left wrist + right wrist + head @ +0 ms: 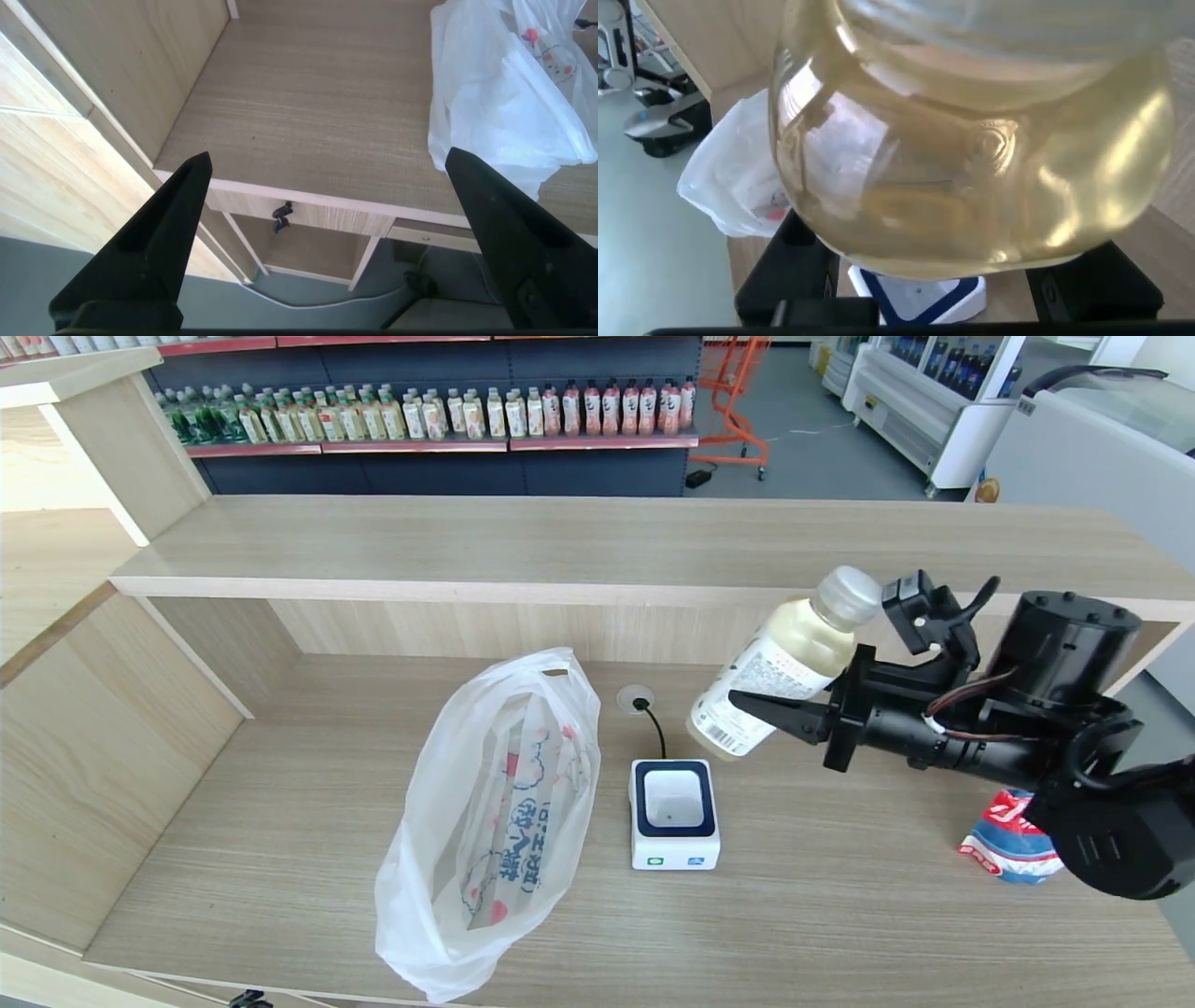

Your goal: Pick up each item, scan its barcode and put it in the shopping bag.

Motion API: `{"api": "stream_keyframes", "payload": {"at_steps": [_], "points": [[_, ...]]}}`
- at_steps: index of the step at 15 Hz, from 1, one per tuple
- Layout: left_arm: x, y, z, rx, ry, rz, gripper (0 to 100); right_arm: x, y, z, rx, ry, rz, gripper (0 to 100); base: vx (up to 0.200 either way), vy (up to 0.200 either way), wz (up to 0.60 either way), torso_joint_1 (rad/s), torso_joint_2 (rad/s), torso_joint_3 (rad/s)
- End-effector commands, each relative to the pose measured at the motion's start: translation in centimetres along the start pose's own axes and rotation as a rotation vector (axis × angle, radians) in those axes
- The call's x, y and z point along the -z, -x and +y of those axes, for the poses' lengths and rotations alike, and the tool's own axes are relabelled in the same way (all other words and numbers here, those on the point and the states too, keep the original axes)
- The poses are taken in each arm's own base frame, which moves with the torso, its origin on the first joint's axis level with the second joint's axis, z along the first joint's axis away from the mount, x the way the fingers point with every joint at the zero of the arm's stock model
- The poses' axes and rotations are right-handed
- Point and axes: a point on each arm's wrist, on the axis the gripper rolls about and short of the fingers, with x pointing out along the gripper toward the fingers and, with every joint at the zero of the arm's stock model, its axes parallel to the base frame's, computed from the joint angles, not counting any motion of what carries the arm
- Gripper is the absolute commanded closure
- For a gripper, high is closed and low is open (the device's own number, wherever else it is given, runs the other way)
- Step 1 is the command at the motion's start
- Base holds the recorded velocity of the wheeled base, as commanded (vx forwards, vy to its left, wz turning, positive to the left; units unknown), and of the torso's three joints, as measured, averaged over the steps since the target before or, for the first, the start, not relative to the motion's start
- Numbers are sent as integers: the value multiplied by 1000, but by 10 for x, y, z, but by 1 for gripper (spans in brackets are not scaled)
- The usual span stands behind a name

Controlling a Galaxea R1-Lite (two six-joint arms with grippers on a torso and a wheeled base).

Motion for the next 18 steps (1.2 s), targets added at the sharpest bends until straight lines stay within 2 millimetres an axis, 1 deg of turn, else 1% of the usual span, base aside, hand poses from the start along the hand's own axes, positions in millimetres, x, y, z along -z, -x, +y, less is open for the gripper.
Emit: {"api": "stream_keyframes", "payload": {"at_steps": [1, 3, 6, 8, 10, 13, 16, 18], "points": [[0, 0, 0, -1, 0, 0, 0, -21, 37, 12, 74, -8, -25, 100, 0, 0, 0, 0, 0, 0], [0, 0, 0, -1, -2, 0, 0, -13, 55, 28, 87, -95, 8, 100, 0, 0, 0, 0, 0, 0], [0, 0, 0, -1, 0, 0, 0, -4, 70, 44, 117, -148, 42, 100, 0, 0, 0, 0, 0, 0], [0, 0, 0, -1, -2, 0, 0, -3, 75, 48, 122, -179, 45, 100, 0, 0, 0, 0, 0, 0], [0, 0, 0, 1, -2, 0, 0, -3, 77, 49, 141, -200, 46, 100, 0, 0, 0, 0, 0, 0], [0, 0, 0, -1, 0, 0, 0, -4, 76, 48, 158, -275, 39, 100, 0, 200, 0, -9, 1, 2], [0, 0, 0, -1, 1, 0, 0, -7, 75, 47, 182, -409, 76, 100, 0, 200, 0, 11, 7, -1], [0, 0, 0, -1, 0, 0, 0, -8, 67, 44, 184, -492, 111, 100, 0, 200, 0, -2, -5, 2]]}}
